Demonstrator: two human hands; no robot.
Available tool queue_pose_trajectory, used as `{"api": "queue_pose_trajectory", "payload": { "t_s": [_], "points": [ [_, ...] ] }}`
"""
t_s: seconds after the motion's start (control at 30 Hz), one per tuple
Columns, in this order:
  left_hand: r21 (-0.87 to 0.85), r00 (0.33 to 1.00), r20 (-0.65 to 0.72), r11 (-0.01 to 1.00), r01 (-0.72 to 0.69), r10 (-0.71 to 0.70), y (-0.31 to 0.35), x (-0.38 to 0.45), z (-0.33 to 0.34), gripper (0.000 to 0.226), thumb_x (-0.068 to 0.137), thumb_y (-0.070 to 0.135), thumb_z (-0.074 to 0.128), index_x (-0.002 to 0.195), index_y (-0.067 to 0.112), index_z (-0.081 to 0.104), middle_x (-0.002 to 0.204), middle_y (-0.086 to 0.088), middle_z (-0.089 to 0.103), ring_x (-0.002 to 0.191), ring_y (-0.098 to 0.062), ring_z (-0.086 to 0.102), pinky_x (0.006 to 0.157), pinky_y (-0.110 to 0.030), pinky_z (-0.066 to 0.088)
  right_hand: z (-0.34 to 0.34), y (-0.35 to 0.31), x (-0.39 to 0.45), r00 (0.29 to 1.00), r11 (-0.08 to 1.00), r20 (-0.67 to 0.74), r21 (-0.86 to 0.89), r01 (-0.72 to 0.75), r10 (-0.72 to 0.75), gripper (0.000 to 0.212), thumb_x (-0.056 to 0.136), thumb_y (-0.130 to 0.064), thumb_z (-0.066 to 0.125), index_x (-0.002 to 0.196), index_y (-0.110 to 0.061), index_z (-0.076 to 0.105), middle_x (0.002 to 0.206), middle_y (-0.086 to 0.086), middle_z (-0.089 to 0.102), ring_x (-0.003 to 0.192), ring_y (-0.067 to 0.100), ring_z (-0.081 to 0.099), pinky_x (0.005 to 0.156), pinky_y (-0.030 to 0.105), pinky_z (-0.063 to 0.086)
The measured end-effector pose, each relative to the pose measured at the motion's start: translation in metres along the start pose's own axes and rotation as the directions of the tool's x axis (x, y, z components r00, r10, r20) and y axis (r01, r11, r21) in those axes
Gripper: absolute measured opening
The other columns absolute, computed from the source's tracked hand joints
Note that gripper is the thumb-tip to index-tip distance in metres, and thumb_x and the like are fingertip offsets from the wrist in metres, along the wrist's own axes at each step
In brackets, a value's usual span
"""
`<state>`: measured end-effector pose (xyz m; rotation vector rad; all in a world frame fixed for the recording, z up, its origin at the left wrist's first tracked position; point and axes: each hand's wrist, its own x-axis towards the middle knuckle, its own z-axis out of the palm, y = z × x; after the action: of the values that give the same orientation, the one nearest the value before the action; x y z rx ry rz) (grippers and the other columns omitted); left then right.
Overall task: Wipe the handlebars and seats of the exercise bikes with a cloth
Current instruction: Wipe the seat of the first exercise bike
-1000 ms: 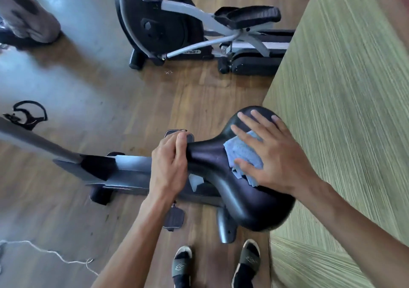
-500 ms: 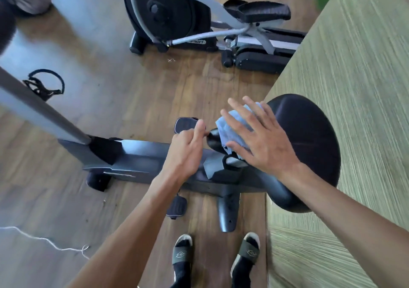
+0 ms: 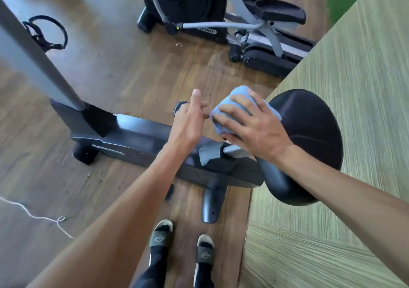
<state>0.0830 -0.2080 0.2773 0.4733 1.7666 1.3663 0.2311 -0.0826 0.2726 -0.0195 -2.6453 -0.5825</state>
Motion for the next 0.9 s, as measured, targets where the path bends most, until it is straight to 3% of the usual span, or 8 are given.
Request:
{"api": "queue_pose_trajectory", "payload": {
  "t_s": [0.17,0.27,0.37,0.43,0.57,0.67,0.8,0.9],
  "points": [
    [-0.047,1.0,-0.017,0.999,0.025,-0.026,-0.001,-0.013,0.004,0.082,0.095,0.071,0.025,0.125,0.008,0.068,0.106,0.001,0.078,0.108,-0.011,0.069,0.11,-0.048,0.045,-0.025,0.016,-0.05,0.986,0.989,0.091,0.051,0.136,-0.14,0.029,0.102,-0.031,0.058,0.124,-0.016,0.07,0.125,0.006,0.069,0.125,0.031,0.058,0.114,0.054,0.037],
    [-0.044,0.999,-0.02,0.998,0.042,-0.043,0.002,-0.017,0.008,0.069,0.106,0.061,0.026,0.121,0.01,0.069,0.112,0.0,0.077,0.112,-0.018,0.067,0.111,-0.044,0.043,-0.039,0.021,-0.061,0.975,0.982,0.133,0.076,0.171,-0.18,0.035,0.103,-0.043,0.057,0.122,-0.019,0.072,0.126,0.003,0.068,0.123,0.029,0.06,0.111,0.055,0.042],
    [-0.037,0.999,-0.026,0.999,0.02,-0.021,0.003,-0.018,0.013,0.058,0.104,0.061,0.027,0.095,0.015,0.063,0.106,-0.006,0.076,0.113,-0.032,0.065,0.109,-0.047,0.044,-0.033,0.019,-0.039,0.966,0.977,0.156,0.091,0.193,-0.205,0.05,0.104,-0.051,0.049,0.139,-0.019,0.063,0.148,0.005,0.057,0.137,0.033,0.051,0.114,0.059,0.037],
    [-0.038,0.999,-0.028,0.999,-0.017,0.016,0.003,-0.017,0.015,0.059,0.091,0.067,0.026,0.096,0.018,0.057,0.109,-0.013,0.073,0.115,-0.037,0.064,0.108,-0.054,0.044,-0.021,0.021,-0.027,0.963,0.971,0.123,0.059,0.233,-0.239,0.049,0.105,-0.046,0.05,0.146,-0.019,0.057,0.157,0.005,0.048,0.145,0.033,0.043,0.114,0.06,0.036],
    [-0.085,0.997,-0.066,0.995,-0.044,0.038,0.005,-0.016,0.019,0.049,0.086,0.062,0.023,0.092,0.023,0.052,0.091,-0.003,0.064,0.1,-0.027,0.064,0.103,-0.058,0.046,-0.008,0.024,-0.019,0.966,0.966,0.047,0.059,0.252,-0.255,0.04,0.103,-0.036,0.056,0.138,-0.018,0.065,0.143,0.0,0.062,0.136,0.031,0.055,0.11,0.058,0.042],
    [-0.11,0.994,-0.111,0.994,-0.016,0.004,0.005,-0.015,0.021,0.059,0.086,0.063,0.024,0.081,0.018,0.062,0.099,0.006,0.071,0.112,-0.027,0.065,0.105,-0.054,0.046,-0.009,0.024,-0.025,0.964,0.961,0.024,0.088,0.26,-0.263,0.037,0.103,-0.034,0.057,0.134,-0.018,0.068,0.14,-0.001,0.064,0.128,0.032,0.061,0.109,0.058,0.043],
    [-0.138,0.991,-0.129,0.99,0.006,-0.024,0.001,-0.018,0.024,0.062,0.086,0.066,0.026,0.088,0.022,0.07,0.107,0.002,0.074,0.11,-0.018,0.066,0.104,-0.05,0.048,-0.019,0.035,-0.036,0.952,0.94,0.065,0.193,0.282,-0.299,0.036,0.103,-0.032,0.059,0.136,-0.019,0.067,0.143,-0.003,0.062,0.132,0.032,0.058,0.111,0.058,0.041],
    [-0.128,0.99,-0.144,0.992,-0.014,-0.004,0.0,-0.022,0.028,0.059,0.085,0.066,0.025,0.084,0.018,0.059,0.094,0.003,0.068,0.094,-0.018,0.064,0.1,-0.053,0.05,-0.025,0.042,-0.044,0.932,0.921,0.103,0.224,0.318,-0.347,0.037,0.103,-0.032,0.06,0.137,-0.02,0.066,0.144,-0.004,0.061,0.135,0.031,0.056,0.112,0.058,0.039]
  ]
}}
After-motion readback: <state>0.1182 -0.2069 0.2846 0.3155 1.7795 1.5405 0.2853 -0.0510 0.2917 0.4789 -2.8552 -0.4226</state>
